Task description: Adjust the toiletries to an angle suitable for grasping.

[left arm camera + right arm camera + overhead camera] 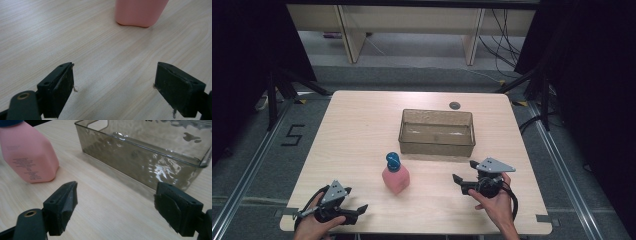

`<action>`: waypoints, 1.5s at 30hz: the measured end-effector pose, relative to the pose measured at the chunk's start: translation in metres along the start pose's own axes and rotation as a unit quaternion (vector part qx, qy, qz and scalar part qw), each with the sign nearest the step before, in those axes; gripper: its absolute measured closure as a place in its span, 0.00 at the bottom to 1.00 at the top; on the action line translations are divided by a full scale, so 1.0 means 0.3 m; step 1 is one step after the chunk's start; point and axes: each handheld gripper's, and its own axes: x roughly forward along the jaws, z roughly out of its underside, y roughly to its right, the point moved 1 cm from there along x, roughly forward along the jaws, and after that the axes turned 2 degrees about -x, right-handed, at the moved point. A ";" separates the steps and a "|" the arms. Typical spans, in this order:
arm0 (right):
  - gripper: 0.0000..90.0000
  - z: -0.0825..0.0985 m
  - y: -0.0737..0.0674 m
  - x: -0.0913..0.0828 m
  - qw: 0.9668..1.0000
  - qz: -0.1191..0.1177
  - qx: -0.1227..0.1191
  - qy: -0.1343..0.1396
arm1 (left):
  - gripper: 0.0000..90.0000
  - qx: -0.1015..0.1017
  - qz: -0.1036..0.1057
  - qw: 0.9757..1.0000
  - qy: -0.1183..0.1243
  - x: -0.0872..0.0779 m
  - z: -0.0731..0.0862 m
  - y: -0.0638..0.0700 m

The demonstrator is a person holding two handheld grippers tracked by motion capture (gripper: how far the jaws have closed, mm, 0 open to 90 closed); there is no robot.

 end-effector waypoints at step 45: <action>0.25 -0.121 -0.157 0.146 0.994 -0.087 -0.064 0.029 | 0.17 0.008 -0.002 1.000 -0.002 0.004 0.001 -0.006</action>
